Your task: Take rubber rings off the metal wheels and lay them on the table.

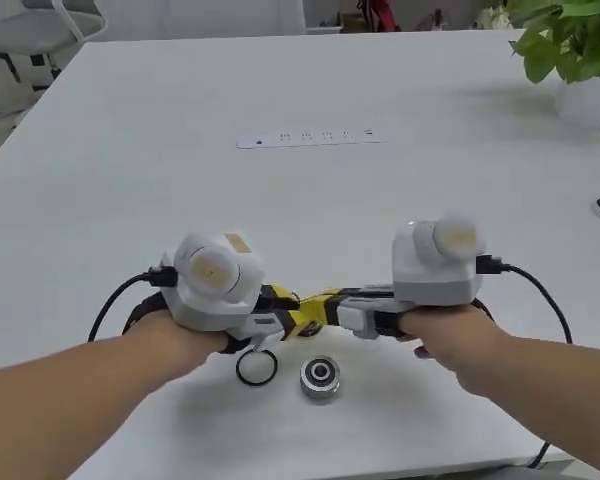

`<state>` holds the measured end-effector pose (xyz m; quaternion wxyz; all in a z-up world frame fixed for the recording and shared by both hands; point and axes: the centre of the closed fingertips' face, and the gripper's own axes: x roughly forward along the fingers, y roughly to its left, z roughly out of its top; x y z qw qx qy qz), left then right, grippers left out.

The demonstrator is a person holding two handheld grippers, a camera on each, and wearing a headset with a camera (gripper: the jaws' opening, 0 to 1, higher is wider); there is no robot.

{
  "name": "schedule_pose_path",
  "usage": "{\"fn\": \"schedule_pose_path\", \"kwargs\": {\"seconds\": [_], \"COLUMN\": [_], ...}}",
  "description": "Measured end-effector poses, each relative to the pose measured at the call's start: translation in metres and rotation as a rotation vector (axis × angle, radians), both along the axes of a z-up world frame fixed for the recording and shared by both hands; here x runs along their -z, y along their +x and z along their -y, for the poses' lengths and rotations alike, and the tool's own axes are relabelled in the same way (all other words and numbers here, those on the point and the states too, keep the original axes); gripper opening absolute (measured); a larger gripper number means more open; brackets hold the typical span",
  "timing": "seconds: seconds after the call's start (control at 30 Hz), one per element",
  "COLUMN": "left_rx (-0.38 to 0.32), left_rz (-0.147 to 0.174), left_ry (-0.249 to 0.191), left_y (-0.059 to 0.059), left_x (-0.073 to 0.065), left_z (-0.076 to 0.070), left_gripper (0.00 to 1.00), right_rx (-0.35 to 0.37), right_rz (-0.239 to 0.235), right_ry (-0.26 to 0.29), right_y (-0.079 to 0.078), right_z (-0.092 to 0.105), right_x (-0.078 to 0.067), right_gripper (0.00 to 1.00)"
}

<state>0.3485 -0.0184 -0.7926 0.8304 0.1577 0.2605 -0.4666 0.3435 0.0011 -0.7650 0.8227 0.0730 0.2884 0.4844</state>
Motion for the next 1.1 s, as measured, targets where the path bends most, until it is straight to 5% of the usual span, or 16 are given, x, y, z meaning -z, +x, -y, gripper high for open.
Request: {"fn": "schedule_pose_path", "kwargs": {"seconds": [0.13, 0.4, 0.7, 1.1], "left_rx": [0.004, 0.005, 0.023, 0.059], "left_rz": [0.0, 0.0, -0.015, -0.015], "left_ry": [0.006, 0.004, -0.002, -0.082], "left_y": [0.0, 0.0, -0.004, -0.02], "left_x": [0.0, 0.0, -0.006, -0.03], "left_z": [0.001, 0.002, -0.003, -0.004], "left_gripper": [0.11, 0.12, 0.1, 0.24], "right_rx": [0.02, 0.04, 0.041, 0.048], "right_rz": [-0.015, -0.02, -0.034, -0.038], "right_ry": [-0.038, -0.045, -0.027, 0.009], "right_y": [0.001, 0.005, 0.005, 0.005], "right_z": [0.018, 0.025, 0.024, 0.022], "right_x": [0.017, 0.019, 0.016, 0.005], "right_gripper": [0.0, 0.0, 0.0, 0.0]}}
